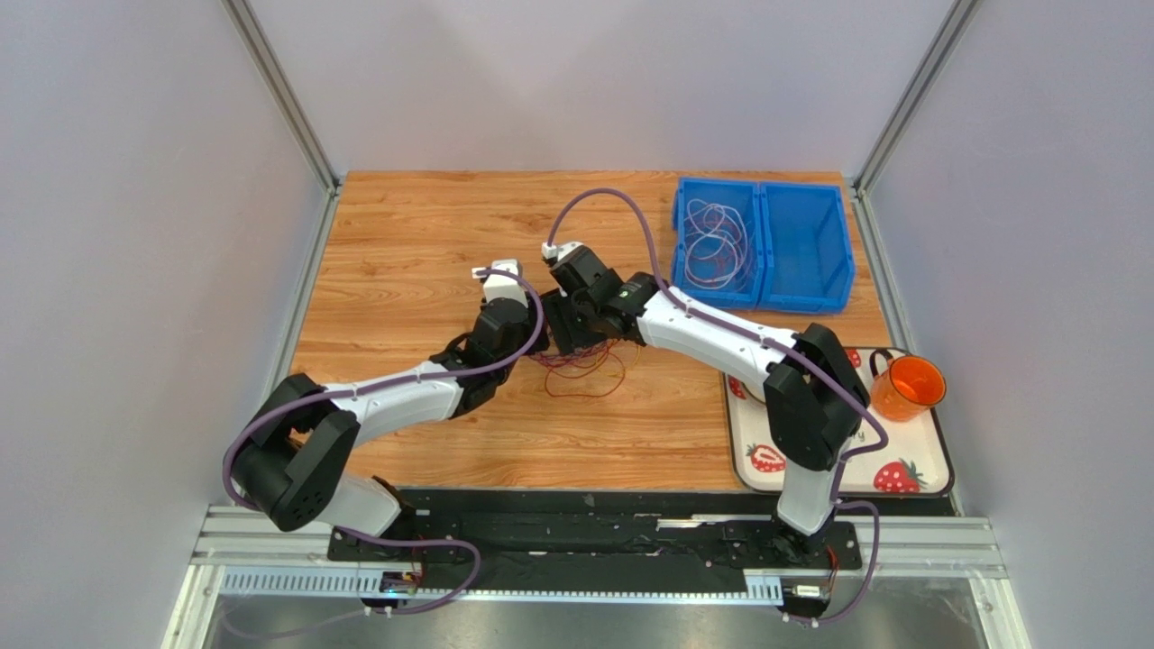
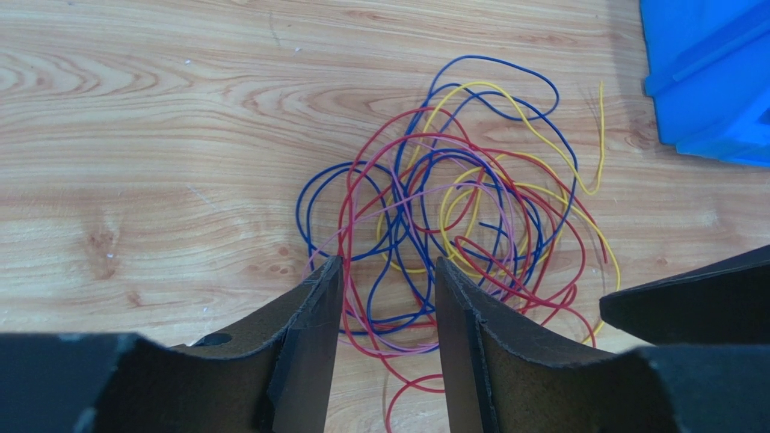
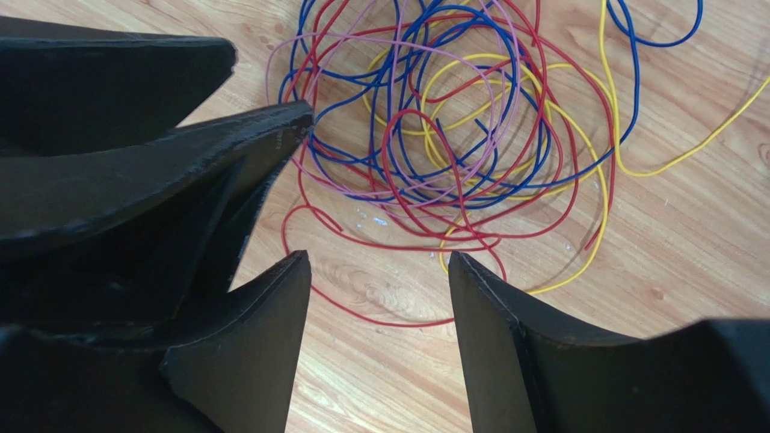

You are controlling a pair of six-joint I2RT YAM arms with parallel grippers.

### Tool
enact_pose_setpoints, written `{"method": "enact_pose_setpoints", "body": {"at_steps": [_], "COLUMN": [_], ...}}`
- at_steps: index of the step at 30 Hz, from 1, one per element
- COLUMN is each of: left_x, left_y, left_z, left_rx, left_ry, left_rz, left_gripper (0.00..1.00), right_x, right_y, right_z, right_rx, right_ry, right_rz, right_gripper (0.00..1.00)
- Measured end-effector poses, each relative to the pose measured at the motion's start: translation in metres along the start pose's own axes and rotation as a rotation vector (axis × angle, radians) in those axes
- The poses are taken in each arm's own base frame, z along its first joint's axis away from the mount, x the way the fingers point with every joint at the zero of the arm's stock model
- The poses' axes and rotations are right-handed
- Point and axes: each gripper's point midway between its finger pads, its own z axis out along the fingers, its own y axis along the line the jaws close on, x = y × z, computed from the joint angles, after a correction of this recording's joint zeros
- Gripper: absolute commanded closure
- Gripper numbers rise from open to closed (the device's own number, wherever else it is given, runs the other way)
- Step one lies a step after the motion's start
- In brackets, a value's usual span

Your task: Untangle the cables

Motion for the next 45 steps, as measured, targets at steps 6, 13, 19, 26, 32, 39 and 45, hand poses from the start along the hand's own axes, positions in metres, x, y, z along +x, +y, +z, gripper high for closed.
{"method": "enact_pose_setpoints", "body": {"at_steps": [6, 13, 19, 26, 32, 39, 45], "left_x": [-0.002, -0.003, -0.004, -0.003, 0.004, 0.007, 0.023], "left_y": [0.011, 0.024, 0.027, 0.027, 0.023, -0.006, -0.049], "left_z": [-0.003, -0.005, -0.004, -0.004, -0.005, -0.008, -0.007], "left_rx": [-0.032, -0.071, -0.083, -0.083, -0.041, 0.134, 0.3], "left_ry": [-0.013, -0.018, -0.019, -0.016, 0.001, 0.016, 0.061], "left_rz": [-0.03, -0.077, -0.087, -0.087, -0.08, -0.046, 0.04], "left_gripper": [0.49, 0.49, 0.49, 0.5, 0.5, 0.54, 0.55], "right_x": [0.001, 0.005, 0.005, 0.005, -0.012, -0.09, -0.124], "right_y": [-0.004, -0.012, -0.015, -0.019, -0.027, -0.031, -0.036], "right_z": [0.012, 0.023, 0.026, 0.027, -0.004, -0.119, -0.195], "right_rx": [0.044, 0.088, 0.105, 0.126, 0.159, 0.131, 0.105], "right_ry": [0.015, 0.039, 0.041, 0.04, -0.012, -0.312, -0.507], "right_rz": [-0.043, -0.073, -0.09, -0.101, -0.116, -0.055, 0.002], "right_gripper": [0.39, 0.58, 0.98, 1.0, 1.0, 1.0, 1.0]}}
